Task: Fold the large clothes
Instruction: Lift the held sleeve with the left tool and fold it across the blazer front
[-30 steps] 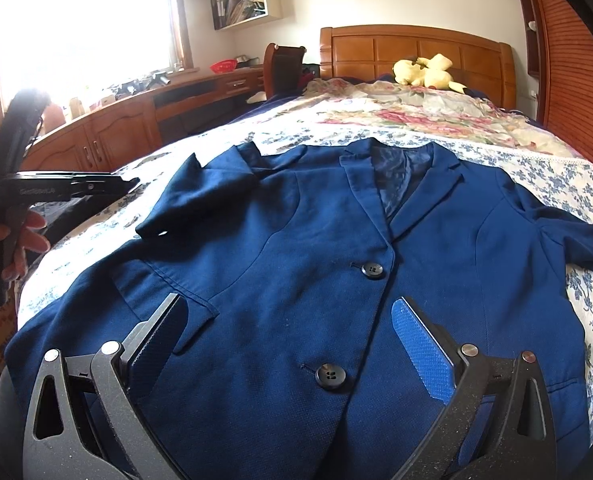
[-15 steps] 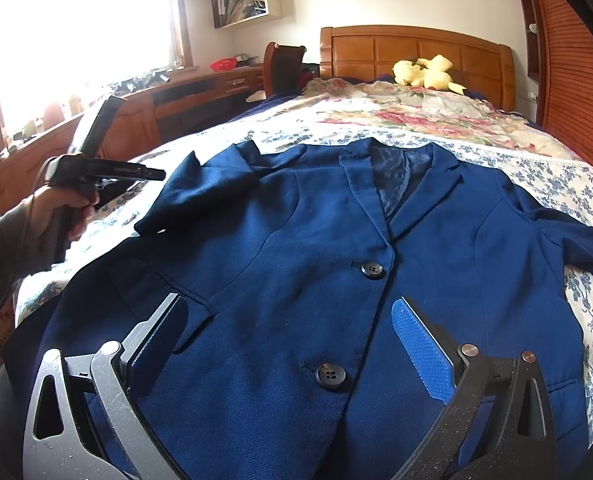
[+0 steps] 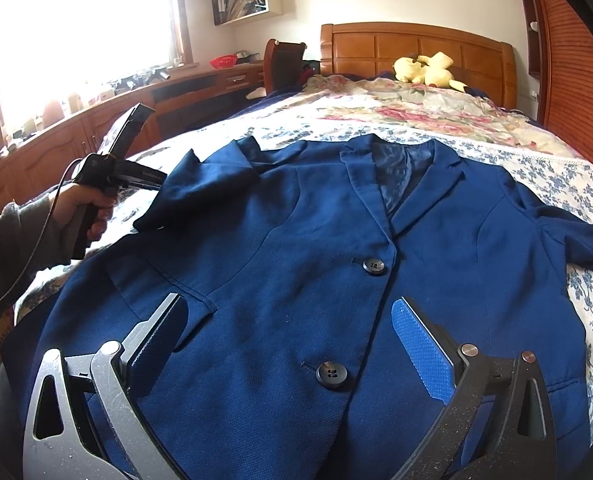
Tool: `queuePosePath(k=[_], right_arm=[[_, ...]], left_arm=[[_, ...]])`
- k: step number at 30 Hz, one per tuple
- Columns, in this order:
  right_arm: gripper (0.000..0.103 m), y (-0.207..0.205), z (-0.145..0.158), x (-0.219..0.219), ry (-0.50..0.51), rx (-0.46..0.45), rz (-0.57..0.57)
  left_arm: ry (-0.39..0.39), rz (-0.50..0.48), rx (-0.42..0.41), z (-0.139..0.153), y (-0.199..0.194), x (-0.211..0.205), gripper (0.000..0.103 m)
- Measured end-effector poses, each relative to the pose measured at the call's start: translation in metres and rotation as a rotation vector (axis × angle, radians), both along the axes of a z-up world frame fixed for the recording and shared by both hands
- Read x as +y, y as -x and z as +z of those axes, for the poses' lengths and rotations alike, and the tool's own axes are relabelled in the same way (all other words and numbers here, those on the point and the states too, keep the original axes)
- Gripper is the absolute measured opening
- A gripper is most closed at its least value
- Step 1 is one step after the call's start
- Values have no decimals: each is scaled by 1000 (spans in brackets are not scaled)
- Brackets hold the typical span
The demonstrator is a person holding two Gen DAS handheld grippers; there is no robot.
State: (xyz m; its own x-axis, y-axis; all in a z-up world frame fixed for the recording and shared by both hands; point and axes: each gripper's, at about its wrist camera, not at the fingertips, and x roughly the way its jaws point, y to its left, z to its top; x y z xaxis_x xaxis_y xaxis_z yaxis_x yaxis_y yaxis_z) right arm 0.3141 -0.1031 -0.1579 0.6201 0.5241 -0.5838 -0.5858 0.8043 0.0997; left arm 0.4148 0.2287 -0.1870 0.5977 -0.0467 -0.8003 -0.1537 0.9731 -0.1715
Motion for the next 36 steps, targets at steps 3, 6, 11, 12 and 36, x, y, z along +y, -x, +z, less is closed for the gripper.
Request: queuePosePath(k=[3,6,11,12,36], right_arm=[[103,1,1,0,0,-4,-1],[103,4,4,-2,6,-19,-3],[103,16,18,-12,24,-62,-29],[103,18,21,-16,23,-65,-37],[103,62,46,-117,0,-51,-223]], left_arm=[[-35,3,-43,24,5,-8,3],[-80,-25,-125,64,14,-27,2],[-97,-130,-245,133,31,-79,2],[-95,-154,-264,145,34,-92,2],[-64,-444,-413,235,118,-253,9]])
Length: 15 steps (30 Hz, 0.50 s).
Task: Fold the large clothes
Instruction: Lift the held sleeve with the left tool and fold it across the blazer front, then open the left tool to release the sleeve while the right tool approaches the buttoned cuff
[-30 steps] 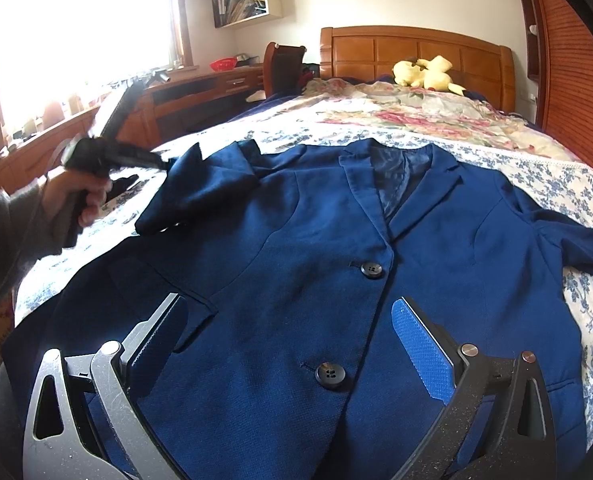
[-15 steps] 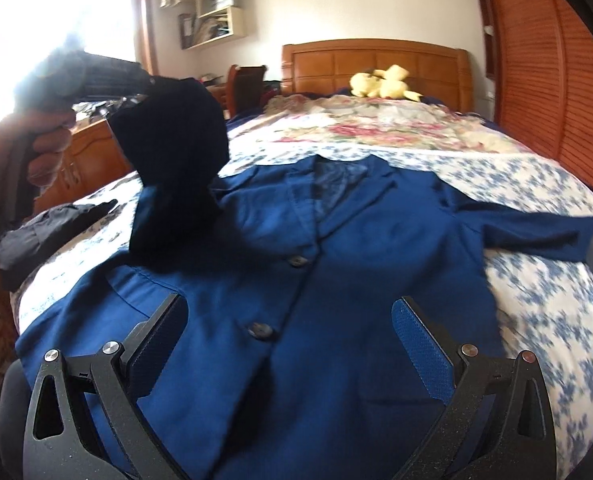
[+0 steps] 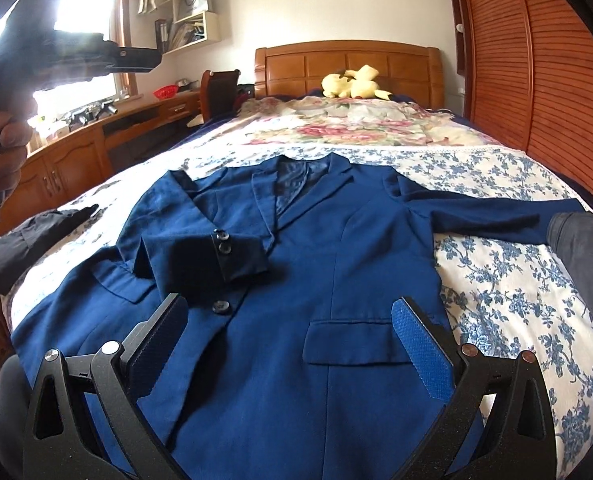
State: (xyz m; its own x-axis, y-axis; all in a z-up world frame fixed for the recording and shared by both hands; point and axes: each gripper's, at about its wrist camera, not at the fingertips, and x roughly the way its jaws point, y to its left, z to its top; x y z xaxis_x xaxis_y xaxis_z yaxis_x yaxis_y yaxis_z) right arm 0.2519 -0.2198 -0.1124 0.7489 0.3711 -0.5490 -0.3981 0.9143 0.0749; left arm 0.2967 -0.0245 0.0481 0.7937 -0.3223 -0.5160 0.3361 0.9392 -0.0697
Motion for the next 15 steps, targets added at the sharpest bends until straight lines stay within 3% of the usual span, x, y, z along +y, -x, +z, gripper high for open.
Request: queuePosePath(k=[5,15], right_arm=[[103,-3,-5,11,25,12,16],[103,-30,-16,36,84,32,36]], left_arm=[[-14,51,-14,-30,17,23,24],[16,185,-5,-105,32,78,30]])
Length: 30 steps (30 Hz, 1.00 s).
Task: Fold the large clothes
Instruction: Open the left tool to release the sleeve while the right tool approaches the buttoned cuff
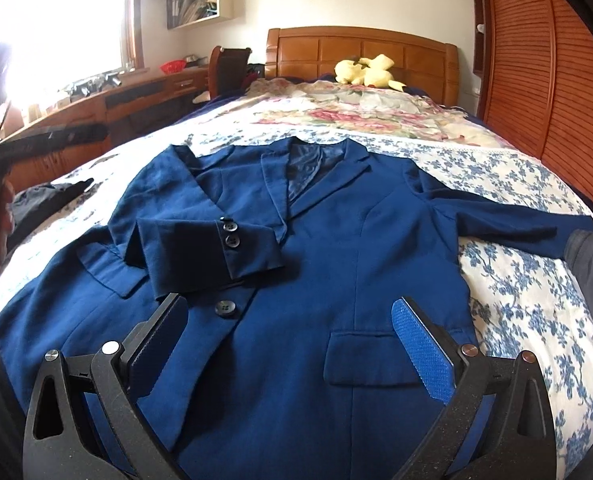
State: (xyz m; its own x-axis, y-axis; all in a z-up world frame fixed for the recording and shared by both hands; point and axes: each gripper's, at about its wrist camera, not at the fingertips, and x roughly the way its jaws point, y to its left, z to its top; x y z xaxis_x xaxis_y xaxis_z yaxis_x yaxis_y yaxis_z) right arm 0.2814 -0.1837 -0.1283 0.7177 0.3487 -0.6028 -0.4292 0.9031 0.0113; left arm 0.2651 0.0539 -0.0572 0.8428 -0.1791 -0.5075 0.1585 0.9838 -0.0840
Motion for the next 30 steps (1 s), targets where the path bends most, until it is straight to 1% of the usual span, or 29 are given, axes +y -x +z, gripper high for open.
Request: queuePosePath(k=[3,6,11,14,21,25,28,30], right_arm=[[103,-10,0,7,22,-1,0],[103,-21,0,15,44,-3,4],[103,-36,-1,31,82,5,21],[103,-44,-4,41,101,12,36],[103,-70,-17,69,146,47,84],[102,-89,-27,78,144,97,110],[100,-102,-36,83,153,137,125],[98,-111,-44,85,149,179,137]], left_arm=[[35,39,9,-20,7,17,31],[48,71,5,-36,12,29,32],[35,125,-27,-54,23,43,33],[32,129,-34,-57,27,50,34],[81,141,-47,-59,33,67,39],[103,144,-47,-59,34,74,42],[89,147,-60,-58,37,77,44],[75,152,-67,-57,39,77,46]])
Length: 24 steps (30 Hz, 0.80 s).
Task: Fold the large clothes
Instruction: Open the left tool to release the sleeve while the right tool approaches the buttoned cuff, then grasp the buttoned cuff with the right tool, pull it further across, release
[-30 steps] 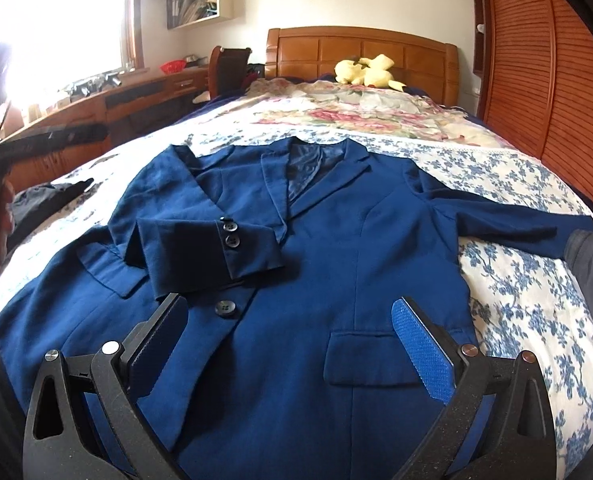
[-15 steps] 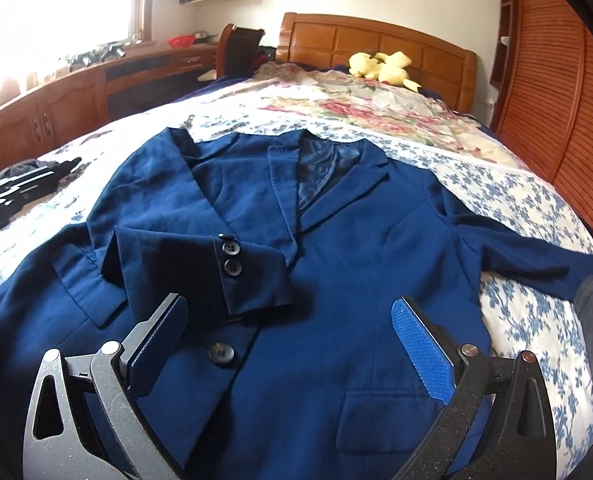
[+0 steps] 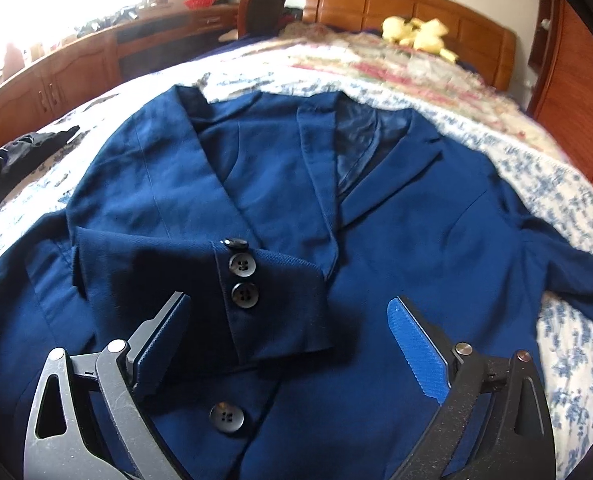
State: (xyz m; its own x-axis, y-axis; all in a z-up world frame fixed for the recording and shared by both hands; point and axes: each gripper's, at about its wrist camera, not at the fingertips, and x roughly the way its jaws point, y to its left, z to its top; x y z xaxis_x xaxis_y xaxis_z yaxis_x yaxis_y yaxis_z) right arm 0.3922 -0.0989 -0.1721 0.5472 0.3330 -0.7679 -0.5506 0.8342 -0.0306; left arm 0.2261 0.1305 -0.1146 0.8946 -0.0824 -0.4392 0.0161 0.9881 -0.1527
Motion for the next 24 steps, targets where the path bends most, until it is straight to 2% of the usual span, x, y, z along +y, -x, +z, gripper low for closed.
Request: queuePosePath(k=[4,10,13,15,16,18,20,24], right_arm=[[93,-7,-12,3,1,65,29],[74,-2,-19,7,6,109,71],[62,3,-18,7,9,105,77],[42,7,-15,4,13,86,64],[38,9,-14,3,15,74,61],[20,16,-10,-2,-6,57,63],[11,18,-7,-6,-34,56,69],[7,30,19,-18,-110,0,96]], left_arm=[[14,-3,-10,0,3,4,56],[13,-3,-4,-2,2,3,57],[-2,9,-1,-3,2,0,57],[-14,17,3,-4,1,-2,57],[-13,13,4,-5,1,-2,57],[-15,12,6,-5,0,-2,57],[-18,14,7,-6,0,-3,57],[-30,18,4,-5,0,-4,57]])
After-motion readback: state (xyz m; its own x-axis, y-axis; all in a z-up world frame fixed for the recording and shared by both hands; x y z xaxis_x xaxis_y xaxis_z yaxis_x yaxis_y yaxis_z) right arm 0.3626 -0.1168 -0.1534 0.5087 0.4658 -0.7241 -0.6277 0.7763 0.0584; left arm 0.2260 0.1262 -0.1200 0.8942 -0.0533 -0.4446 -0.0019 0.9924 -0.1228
